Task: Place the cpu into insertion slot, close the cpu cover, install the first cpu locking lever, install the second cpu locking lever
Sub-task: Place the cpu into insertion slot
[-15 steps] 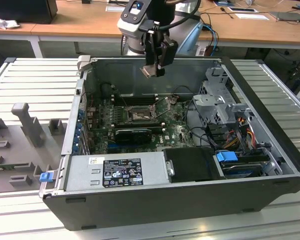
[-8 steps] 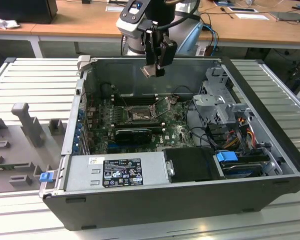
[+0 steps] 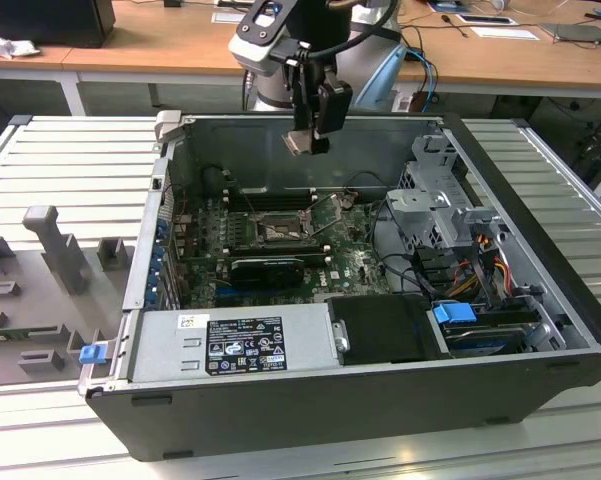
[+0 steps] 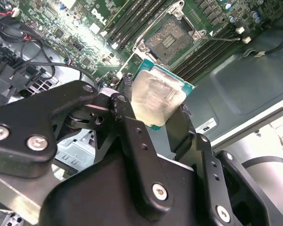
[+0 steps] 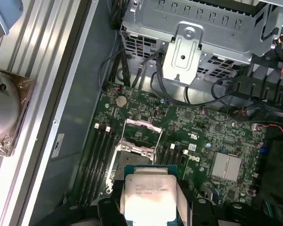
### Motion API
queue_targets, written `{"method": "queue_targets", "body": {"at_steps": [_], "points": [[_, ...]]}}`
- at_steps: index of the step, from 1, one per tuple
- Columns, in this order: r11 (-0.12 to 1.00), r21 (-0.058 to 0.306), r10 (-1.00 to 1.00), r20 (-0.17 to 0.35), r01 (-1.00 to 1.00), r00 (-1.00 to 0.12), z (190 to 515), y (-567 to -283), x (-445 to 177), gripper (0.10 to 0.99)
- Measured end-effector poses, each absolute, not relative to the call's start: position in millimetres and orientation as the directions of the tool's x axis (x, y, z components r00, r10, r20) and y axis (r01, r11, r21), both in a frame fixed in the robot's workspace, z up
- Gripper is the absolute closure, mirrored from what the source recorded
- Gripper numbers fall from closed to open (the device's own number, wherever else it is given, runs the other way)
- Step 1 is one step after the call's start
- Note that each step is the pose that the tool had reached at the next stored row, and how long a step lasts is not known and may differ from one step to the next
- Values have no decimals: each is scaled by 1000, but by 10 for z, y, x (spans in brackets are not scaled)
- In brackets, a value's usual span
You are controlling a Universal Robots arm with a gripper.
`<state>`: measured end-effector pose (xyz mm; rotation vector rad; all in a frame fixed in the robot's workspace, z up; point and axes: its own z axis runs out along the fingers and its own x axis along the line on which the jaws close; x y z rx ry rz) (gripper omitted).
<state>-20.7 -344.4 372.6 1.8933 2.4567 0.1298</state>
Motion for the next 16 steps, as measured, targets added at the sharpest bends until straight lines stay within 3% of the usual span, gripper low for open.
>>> {"method": "queue_targets", "body": {"at_steps": [6,16], "points": [[139,89,990,22,986,-141,3718,-3444,-207,557],[120,89,992,21,989,-122,3520,-3444,-210,557]]}}
